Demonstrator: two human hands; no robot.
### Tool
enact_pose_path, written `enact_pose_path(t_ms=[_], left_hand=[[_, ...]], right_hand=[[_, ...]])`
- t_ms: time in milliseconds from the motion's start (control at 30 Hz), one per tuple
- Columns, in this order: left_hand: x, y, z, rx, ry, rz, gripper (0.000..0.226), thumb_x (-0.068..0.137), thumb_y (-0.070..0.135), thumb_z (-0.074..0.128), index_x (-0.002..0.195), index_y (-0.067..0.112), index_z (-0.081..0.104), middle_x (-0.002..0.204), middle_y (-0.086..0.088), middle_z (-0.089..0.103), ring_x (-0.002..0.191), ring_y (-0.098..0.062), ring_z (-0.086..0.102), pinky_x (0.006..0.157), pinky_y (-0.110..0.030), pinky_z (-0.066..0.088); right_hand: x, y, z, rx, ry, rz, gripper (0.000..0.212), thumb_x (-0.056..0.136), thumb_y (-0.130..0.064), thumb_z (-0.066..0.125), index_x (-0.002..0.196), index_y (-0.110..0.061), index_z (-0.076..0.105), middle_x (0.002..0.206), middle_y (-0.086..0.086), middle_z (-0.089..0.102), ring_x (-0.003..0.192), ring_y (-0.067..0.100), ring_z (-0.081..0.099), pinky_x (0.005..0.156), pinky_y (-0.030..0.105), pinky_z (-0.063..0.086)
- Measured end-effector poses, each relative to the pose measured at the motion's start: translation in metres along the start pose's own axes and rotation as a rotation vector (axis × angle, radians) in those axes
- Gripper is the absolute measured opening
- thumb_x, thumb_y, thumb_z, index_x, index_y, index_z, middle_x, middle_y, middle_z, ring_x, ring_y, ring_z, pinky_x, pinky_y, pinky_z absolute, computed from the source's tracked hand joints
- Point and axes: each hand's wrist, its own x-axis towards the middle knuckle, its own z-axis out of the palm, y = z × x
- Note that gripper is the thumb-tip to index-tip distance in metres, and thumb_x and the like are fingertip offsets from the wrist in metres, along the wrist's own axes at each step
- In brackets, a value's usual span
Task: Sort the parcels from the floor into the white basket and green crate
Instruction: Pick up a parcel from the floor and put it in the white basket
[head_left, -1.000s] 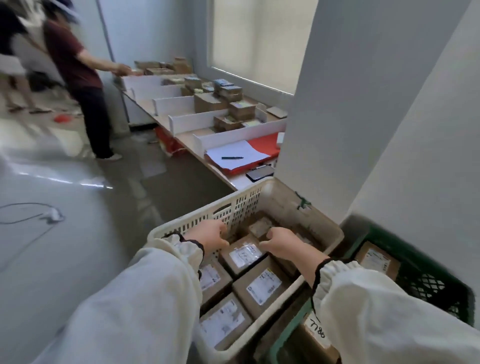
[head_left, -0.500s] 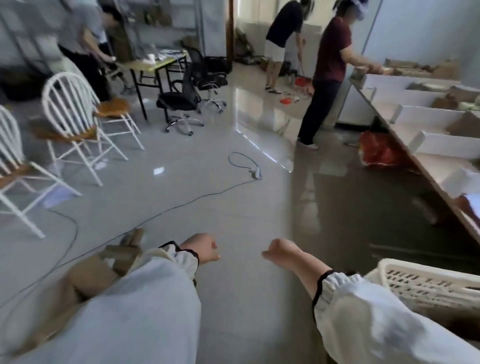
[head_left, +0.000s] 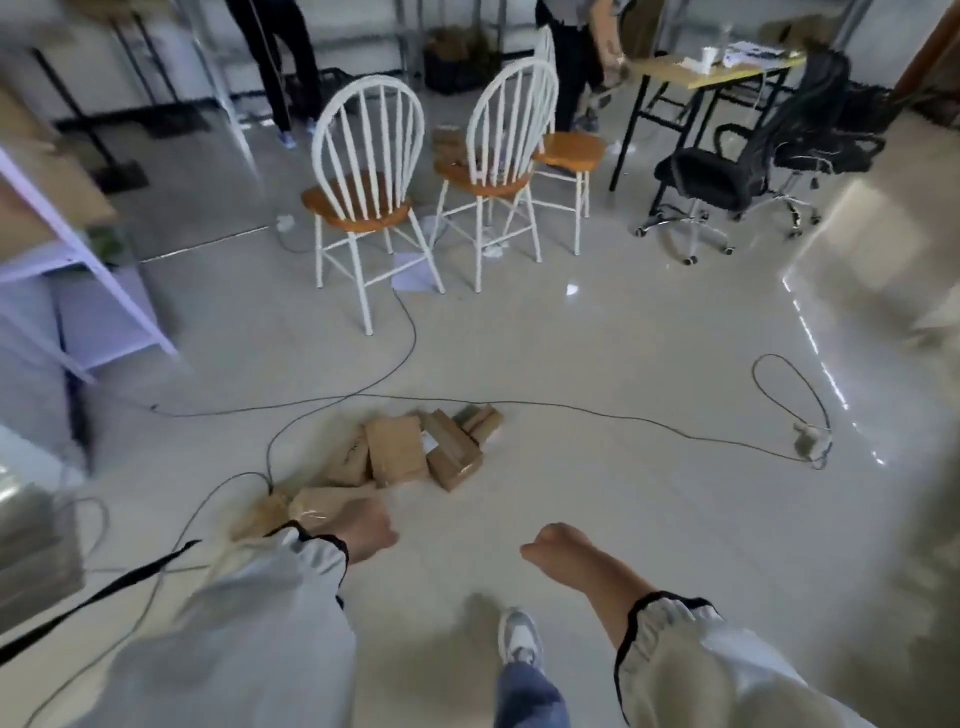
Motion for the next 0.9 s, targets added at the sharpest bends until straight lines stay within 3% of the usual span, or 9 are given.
enact_pose_path(t_ms=[100, 200, 267, 367, 500, 633, 700, 800, 900], left_hand=[[0.034, -0.016, -0.012, -0.068, 0.038, -0.096, 0.039, 0.094, 0.022, 0.055, 0.129, 0.006, 0.055, 0.133, -0.011, 0.055, 0.123, -0.024, 0.05, 0.099, -0.026, 0.037], [0.085, -0.029, -0.012, -0.141, 0.084, -0.181, 0.036, 0.095, 0.02, 0.05, 0.129, 0.007, 0.051, 0.129, -0.007, 0.054, 0.122, -0.023, 0.049, 0.1, -0.026, 0.034], [0.126, -0.045, -0.005, -0.229, 0.093, -0.228, 0.035, 0.094, 0.022, 0.051, 0.126, 0.005, 0.053, 0.114, -0.001, 0.054, 0.108, -0.02, 0.053, 0.089, -0.024, 0.039], [0.185, -0.076, 0.01, -0.329, 0.135, -0.263, 0.028, 0.092, 0.026, 0.054, 0.118, 0.017, 0.058, 0.105, 0.006, 0.051, 0.094, -0.009, 0.049, 0.075, -0.012, 0.038], [0.264, -0.134, 0.055, -0.493, 0.167, -0.345, 0.033, 0.089, 0.017, 0.054, 0.121, 0.017, 0.061, 0.119, -0.005, 0.063, 0.109, -0.022, 0.058, 0.092, -0.03, 0.048], [0.345, -0.221, 0.104, -0.535, 0.375, -0.399, 0.033, 0.089, 0.017, 0.057, 0.121, 0.01, 0.059, 0.106, -0.002, 0.064, 0.102, -0.024, 0.06, 0.079, -0.02, 0.047], [0.386, -0.268, 0.123, -0.5, 0.463, -0.44, 0.035, 0.086, 0.014, 0.058, 0.121, 0.011, 0.058, 0.102, -0.001, 0.062, 0.097, -0.022, 0.06, 0.076, -0.023, 0.05], [0.441, -0.329, 0.147, -0.476, 0.57, -0.498, 0.04, 0.087, 0.024, 0.06, 0.126, 0.016, 0.055, 0.118, -0.008, 0.061, 0.101, -0.025, 0.06, 0.083, -0.036, 0.052], [0.482, -0.371, 0.169, -0.44, 0.69, -0.549, 0.055, 0.083, 0.045, 0.063, 0.132, 0.021, 0.05, 0.123, -0.005, 0.059, 0.105, -0.024, 0.059, 0.085, -0.037, 0.052]], right_hand=[[0.068, -0.03, -0.015, -0.071, -0.081, -0.082, 0.033, 0.089, -0.036, 0.047, 0.093, -0.007, 0.062, 0.088, 0.007, 0.06, 0.09, 0.025, 0.058, 0.069, 0.023, 0.038], [0.142, -0.058, -0.029, -0.128, -0.143, -0.133, 0.039, 0.087, -0.037, 0.047, 0.105, -0.006, 0.061, 0.103, 0.008, 0.062, 0.091, 0.022, 0.056, 0.073, 0.023, 0.039], [0.191, -0.077, -0.03, -0.163, -0.166, -0.158, 0.035, 0.088, -0.036, 0.046, 0.101, -0.007, 0.059, 0.095, 0.004, 0.059, 0.089, 0.021, 0.054, 0.073, 0.023, 0.039], [0.267, -0.102, -0.014, -0.207, -0.2, -0.175, 0.023, 0.087, -0.033, 0.045, 0.071, -0.016, 0.049, 0.073, -0.004, 0.047, 0.073, 0.015, 0.05, 0.062, 0.024, 0.038], [0.368, -0.131, 0.05, -0.176, -0.254, -0.219, 0.024, 0.084, -0.032, 0.048, 0.066, -0.02, 0.039, 0.069, -0.005, 0.044, 0.064, 0.01, 0.043, 0.054, 0.023, 0.033], [0.469, -0.159, 0.146, -0.161, -0.31, -0.275, 0.022, 0.087, -0.032, 0.05, 0.07, -0.018, 0.045, 0.072, -0.004, 0.047, 0.069, 0.012, 0.047, 0.055, 0.023, 0.034], [0.517, -0.169, 0.196, -0.163, -0.338, -0.287, 0.025, 0.089, -0.03, 0.048, 0.066, -0.02, 0.042, 0.07, -0.004, 0.045, 0.069, 0.013, 0.046, 0.053, 0.021, 0.032], [0.58, -0.181, 0.26, -0.131, -0.342, -0.27, 0.018, 0.092, -0.031, 0.047, 0.081, -0.016, 0.05, 0.078, -0.002, 0.05, 0.068, 0.012, 0.047, 0.055, 0.021, 0.035], [0.625, -0.184, 0.304, -0.06, -0.306, -0.22, 0.022, 0.095, -0.034, 0.046, 0.095, -0.013, 0.051, 0.082, 0.002, 0.052, 0.065, 0.012, 0.048, 0.055, 0.022, 0.036]])
